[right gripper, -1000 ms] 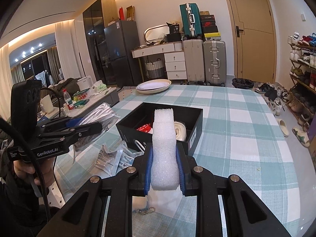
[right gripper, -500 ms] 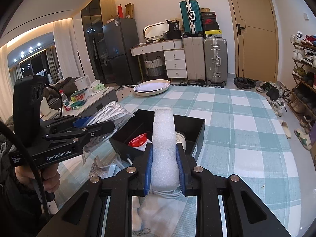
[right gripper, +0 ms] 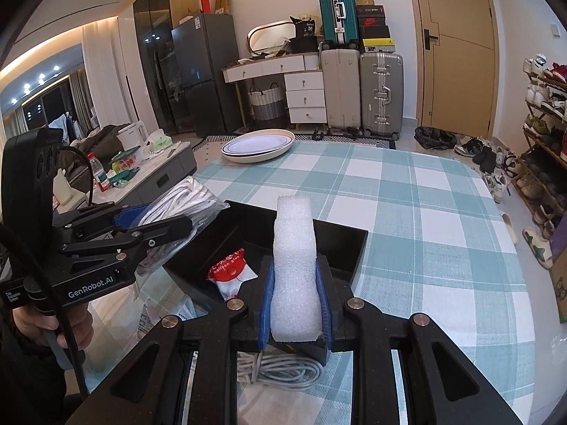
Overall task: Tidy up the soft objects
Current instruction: 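Carry the cord bag with the left tool while the right tool carries the foam sheet to the box, then lower the cord bag into the box with the left tool while the right tool lowers the foam sheet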
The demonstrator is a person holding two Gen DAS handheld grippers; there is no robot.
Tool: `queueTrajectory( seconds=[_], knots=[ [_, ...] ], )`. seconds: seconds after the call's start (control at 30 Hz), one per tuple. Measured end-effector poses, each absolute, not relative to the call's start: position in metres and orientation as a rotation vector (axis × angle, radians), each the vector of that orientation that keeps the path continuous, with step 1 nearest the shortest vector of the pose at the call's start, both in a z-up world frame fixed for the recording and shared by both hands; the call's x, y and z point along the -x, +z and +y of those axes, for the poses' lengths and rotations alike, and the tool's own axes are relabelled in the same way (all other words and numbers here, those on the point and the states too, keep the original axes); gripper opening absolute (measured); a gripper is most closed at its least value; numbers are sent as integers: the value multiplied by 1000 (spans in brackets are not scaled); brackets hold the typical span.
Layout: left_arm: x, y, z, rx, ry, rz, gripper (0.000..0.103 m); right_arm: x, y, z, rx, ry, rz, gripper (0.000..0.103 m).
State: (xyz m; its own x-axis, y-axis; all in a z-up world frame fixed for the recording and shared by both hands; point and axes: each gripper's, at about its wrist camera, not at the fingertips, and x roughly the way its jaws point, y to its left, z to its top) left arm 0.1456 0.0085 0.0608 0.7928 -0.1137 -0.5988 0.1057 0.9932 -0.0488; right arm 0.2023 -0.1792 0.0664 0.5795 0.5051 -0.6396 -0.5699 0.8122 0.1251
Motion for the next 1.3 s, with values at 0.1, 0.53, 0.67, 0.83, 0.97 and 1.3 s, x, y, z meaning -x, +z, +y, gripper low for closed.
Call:
queueTrajectory(
  seconds=[0.1, 0.53, 0.67, 0.83, 0.97, 1.3],
  knots=[
    [-150, 61, 10, 21, -126, 651, 36, -207, 66, -174, 108, 630, 723, 22],
    [-169, 54, 4, -28, -137, 691, 36, -221, 63, -164, 126, 624, 746, 22],
    [-174, 49, 1, -35, -136, 708, 36, -225, 58, -162, 138, 628, 759, 22],
    [-178, 43, -1, -37, -141, 727, 36, -228, 50, -157, 157, 628, 779, 22],
    [-181, 40, -3, -36, -147, 736, 36, -230, 46, -152, 173, 627, 790, 22],
    [-189, 34, -5, -18, -169, 750, 37, -237, 40, -150, 185, 625, 799, 22]
  ],
)
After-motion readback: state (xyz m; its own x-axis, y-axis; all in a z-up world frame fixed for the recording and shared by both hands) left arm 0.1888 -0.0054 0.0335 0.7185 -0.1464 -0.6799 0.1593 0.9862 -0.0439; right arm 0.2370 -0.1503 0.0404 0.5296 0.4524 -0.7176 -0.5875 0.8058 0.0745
